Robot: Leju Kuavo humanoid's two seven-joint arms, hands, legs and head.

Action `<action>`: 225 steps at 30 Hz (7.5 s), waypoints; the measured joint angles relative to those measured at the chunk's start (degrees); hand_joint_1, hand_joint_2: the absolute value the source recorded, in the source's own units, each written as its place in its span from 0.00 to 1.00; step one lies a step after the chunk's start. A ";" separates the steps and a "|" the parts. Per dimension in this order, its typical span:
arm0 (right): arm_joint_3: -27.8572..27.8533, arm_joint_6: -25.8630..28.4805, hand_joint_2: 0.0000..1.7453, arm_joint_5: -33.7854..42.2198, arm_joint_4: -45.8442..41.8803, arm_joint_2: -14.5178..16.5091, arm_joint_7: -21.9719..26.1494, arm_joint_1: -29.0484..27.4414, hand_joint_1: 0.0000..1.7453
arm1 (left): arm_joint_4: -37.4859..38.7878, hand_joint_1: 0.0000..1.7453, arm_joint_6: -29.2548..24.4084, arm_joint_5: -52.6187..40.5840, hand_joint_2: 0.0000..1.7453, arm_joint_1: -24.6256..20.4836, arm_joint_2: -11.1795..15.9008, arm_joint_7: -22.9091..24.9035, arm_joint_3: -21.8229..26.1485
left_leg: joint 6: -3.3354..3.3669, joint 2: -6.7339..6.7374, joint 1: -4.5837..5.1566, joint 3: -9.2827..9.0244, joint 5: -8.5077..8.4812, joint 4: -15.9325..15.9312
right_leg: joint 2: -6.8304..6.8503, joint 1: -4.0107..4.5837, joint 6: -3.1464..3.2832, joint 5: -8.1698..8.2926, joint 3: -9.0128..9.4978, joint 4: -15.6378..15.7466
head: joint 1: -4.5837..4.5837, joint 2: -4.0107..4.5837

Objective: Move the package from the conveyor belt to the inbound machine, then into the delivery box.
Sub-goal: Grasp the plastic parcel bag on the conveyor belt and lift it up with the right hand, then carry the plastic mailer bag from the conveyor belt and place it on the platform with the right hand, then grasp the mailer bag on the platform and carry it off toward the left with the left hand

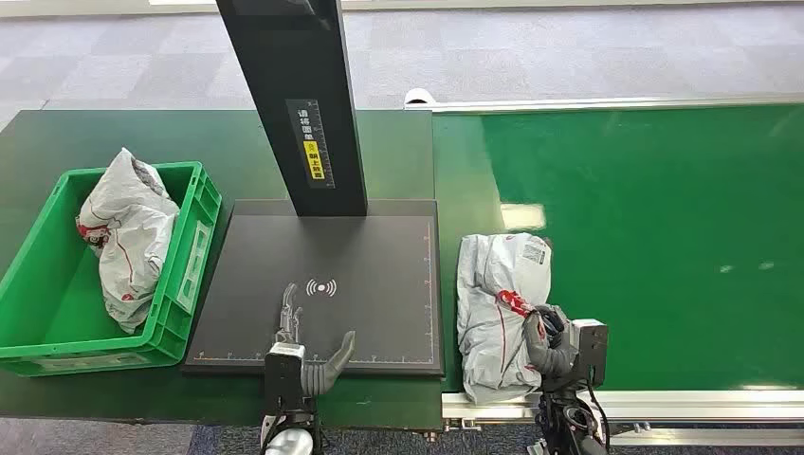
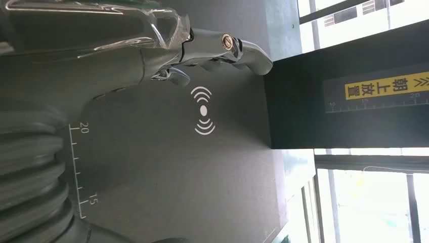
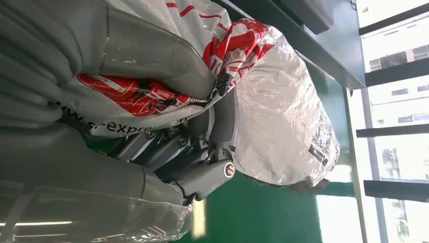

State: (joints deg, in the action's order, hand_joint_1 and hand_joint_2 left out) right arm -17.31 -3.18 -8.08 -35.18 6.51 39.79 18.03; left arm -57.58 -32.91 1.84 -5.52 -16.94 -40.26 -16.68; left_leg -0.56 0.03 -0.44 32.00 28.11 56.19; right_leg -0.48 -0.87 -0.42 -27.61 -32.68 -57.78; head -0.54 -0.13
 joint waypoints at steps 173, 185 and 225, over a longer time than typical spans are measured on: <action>28.57 43.09 1.00 -8.47 -13.82 11.98 0.07 -15.52 0.00 | 26.41 0.00 7.60 -60.25 1.00 -28.72 -1.33 23.10 4.23 | -0.02 -0.30 -0.09 -0.20 -0.08 0.02 | 0.22 0.11 0.05 -0.05 0.34 -0.02 | 0.07 0.01; 28.94 43.09 1.00 -6.43 -12.20 11.98 0.07 -14.50 0.00 | 34.45 0.80 15.98 -58.83 1.00 -32.92 -1.90 22.41 4.61 | -0.01 -0.37 -0.09 -0.38 -0.08 0.01 | 0.31 0.10 0.04 -0.06 0.57 -0.01 | 0.08 0.00; 24.02 43.16 1.00 -0.42 -14.61 12.45 0.07 -17.60 0.00 | -39.99 1.00 -7.21 -49.79 1.00 -11.13 2.55 0.39 18.19 | -0.05 -0.08 -0.12 -0.30 -0.07 -0.05 | 0.18 0.15 0.08 -0.09 0.37 -0.03 | 0.07 0.01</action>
State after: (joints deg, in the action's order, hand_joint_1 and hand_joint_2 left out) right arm 6.70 39.98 -8.50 -49.79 18.97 39.86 0.43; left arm -97.57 -40.12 -47.95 -16.65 -14.39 -39.87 1.52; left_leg -0.61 -0.05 -0.56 31.70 28.04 56.14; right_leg -0.30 -0.72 -0.34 -27.70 -32.31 -57.80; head -0.47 -0.12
